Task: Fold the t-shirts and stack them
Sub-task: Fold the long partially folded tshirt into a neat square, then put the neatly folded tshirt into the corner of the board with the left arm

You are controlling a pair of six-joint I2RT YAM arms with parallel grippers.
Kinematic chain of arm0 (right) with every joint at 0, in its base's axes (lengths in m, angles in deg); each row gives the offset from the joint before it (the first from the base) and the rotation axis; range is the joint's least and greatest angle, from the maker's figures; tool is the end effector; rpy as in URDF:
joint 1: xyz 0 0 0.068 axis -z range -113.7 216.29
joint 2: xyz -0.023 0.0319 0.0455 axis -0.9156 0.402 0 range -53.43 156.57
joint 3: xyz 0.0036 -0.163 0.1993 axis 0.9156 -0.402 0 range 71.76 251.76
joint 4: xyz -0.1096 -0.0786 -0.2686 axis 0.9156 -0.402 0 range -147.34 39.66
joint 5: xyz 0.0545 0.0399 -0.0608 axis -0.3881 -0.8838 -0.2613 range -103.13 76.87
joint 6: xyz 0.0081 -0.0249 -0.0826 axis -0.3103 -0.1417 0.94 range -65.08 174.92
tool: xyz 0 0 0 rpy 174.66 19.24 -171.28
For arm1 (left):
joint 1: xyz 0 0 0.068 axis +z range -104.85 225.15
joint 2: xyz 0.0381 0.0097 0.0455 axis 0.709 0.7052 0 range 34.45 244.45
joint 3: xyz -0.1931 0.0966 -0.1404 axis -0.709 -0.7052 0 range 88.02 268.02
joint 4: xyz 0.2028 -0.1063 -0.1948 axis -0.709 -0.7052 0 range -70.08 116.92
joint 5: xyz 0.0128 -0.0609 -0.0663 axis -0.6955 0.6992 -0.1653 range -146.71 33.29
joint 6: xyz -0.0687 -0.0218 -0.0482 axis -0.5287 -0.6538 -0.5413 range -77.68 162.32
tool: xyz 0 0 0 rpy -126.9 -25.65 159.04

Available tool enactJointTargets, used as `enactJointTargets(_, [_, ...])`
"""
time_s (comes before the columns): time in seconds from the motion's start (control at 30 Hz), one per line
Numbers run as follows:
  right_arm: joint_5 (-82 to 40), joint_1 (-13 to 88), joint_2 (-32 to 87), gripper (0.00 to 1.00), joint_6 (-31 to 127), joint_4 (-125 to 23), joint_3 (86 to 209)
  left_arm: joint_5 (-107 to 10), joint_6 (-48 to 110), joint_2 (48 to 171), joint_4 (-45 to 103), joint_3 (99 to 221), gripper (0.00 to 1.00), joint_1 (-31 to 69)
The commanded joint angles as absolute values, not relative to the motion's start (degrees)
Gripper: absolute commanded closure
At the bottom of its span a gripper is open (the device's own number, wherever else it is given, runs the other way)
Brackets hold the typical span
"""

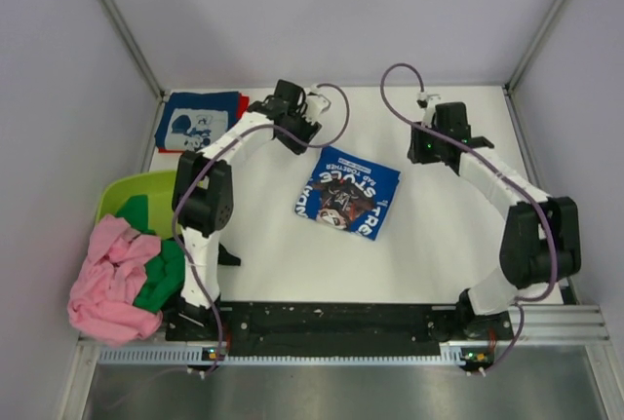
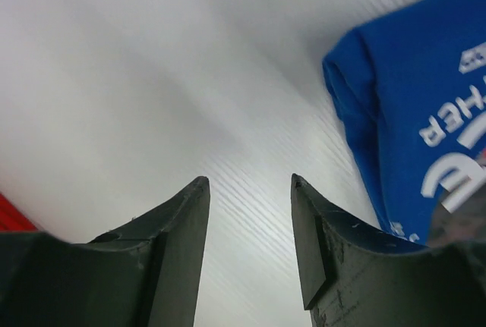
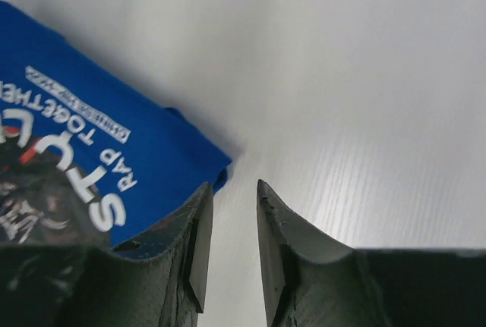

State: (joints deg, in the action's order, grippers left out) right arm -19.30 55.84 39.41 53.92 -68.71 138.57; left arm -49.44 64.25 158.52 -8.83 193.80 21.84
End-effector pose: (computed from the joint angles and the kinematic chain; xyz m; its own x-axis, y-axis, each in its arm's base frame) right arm 0.4148 0.0848 0.1845 -0.6925 -0.1102 -0.7130 -0.2440 0.9658 0.0877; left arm 0.4902 -0.2218 0.1648 -0.5174 0.6264 -0.5830 0.7051 0.6981 0.1243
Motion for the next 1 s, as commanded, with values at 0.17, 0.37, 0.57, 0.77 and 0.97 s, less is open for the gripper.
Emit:
enactJointTargets(0.17, [-31.1,50.7,36.7,0.89,35.5,-57.5,125.8,-28.7,59.2,143.9,-2.7,181.6,0.5,21.3])
enactJointTargets(0.37, [-27.3,53.4,51.0,0.96,32.7,-60.4,136.9,-29.5,55.2,149.7,-3.7,182.9,0.48,21.3])
enactJointTargets(0.57, [-20.5,54.7,54.0,0.79,32.3,-63.9,142.7,-35.4,49.0,155.0,-6.7,189.2,0.29,23.1])
enactJointTargets(0.77, [-21.0,54.9,51.7,0.65,35.1,-67.8,145.7,-28.8,46.2,155.3,-4.8,187.3,0.15,24.1])
enactJointTargets(0.97, [-24.0,55.0,44.2,0.4,36.0,-68.0,139.0,-21.1,44.2,161.0,-7.4,189.0,0.11,23.8])
